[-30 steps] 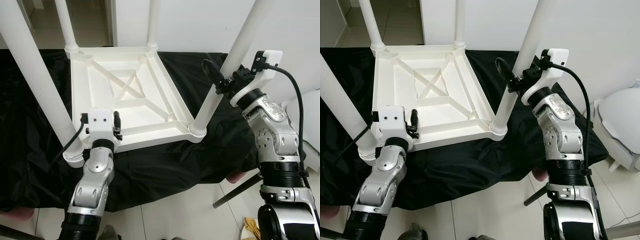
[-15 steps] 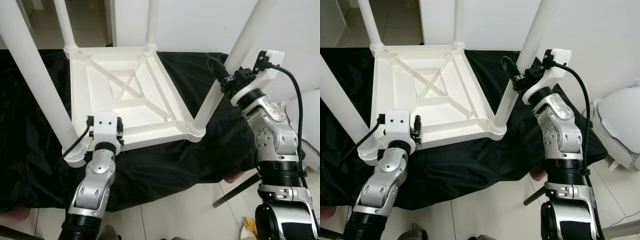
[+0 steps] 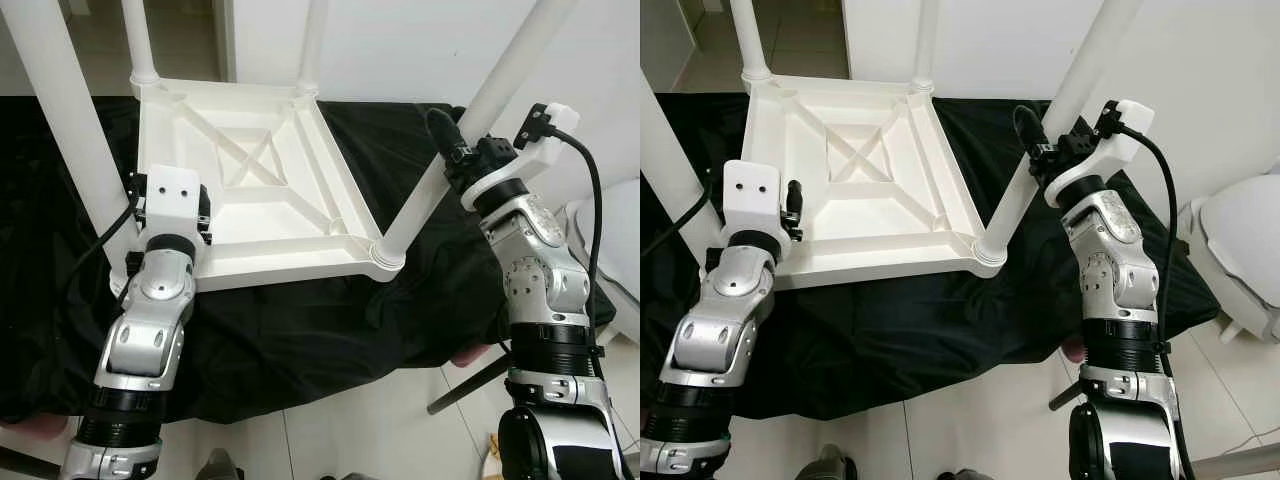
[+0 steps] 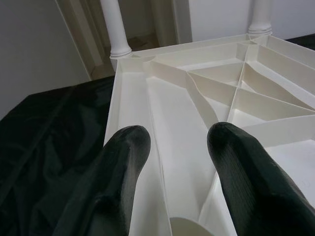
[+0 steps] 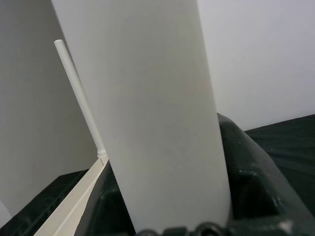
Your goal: Building children table
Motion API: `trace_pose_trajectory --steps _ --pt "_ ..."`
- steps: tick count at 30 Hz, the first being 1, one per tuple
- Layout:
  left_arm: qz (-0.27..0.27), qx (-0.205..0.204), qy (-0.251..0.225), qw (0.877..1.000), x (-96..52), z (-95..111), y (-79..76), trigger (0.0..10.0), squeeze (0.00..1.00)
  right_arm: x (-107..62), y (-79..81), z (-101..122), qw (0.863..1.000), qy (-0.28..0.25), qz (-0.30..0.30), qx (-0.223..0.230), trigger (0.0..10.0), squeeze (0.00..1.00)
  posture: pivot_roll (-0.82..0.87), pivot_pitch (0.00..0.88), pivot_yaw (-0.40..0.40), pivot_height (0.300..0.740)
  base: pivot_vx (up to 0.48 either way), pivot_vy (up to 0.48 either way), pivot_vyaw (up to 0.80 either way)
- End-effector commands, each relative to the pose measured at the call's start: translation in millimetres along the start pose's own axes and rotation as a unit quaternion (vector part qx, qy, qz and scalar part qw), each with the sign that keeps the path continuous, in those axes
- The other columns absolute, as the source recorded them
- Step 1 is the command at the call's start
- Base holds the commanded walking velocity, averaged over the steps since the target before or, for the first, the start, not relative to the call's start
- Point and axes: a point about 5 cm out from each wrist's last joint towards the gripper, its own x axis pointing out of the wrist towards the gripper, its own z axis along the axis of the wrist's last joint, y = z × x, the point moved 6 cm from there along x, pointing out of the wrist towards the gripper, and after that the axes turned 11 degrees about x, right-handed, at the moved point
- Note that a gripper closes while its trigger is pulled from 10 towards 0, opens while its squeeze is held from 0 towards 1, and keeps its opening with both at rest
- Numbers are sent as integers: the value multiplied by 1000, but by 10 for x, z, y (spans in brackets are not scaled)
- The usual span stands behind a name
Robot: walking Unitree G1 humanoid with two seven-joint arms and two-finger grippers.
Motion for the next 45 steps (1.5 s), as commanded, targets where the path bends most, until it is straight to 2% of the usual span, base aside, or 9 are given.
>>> trace_pose_trajectory --steps 1,7,19,21,35,36,38,39,45 --pt "64 36 42 996 8 -204 383 10000 0 -211 -469 462 990 -96 -94 32 0 0 35 87 -44 740 0 0 0" --pt "77 61 41 994 10 -129 443 10000 0 -288 -555 476 984 -116 -114 67 0 0 40 90 -44 740 0 0 0" --pt "115 111 -9 987 161 544 715 10000 0 -748 -1251 80 943 -126 -252 176 0 0 72 85 -40 740 0 0 0" --pt "100 98 -58 988 254 958 632 10000 0 -834 -1402 -273 927 -90 -289 223 0 0 87 78 -42 740 0 0 0" --pt "-31 41 -155 987 311 2012 -207 10000 0 -581 -833 -1483 908 105 -240 328 0 0 139 67 -48 740 0 0 0" --pt "-42 41 -162 985 297 2082 -263 10000 0 -553 -757 -1552 909 125 -228 325 3529 0 147 64 -51 740 0 0 0" --pt "-50 41 -167 984 288 2123 -298 10000 0 -539 -710 -1595 910 138 -222 323 3529 0 147 64 -51 740 0 0 0" --pt "-64 36 -172 982 267 2167 -359 10000 0 -522 -650 -1649 906 148 -214 334 10000 0 149 60 -48 740 0 0 0" --pt "-112 16 -188 976 202 2293 -551 10000 0 -503 -570 -1796 900 176 -208 341 10000 0 148 56 -49 740 0 0 0"
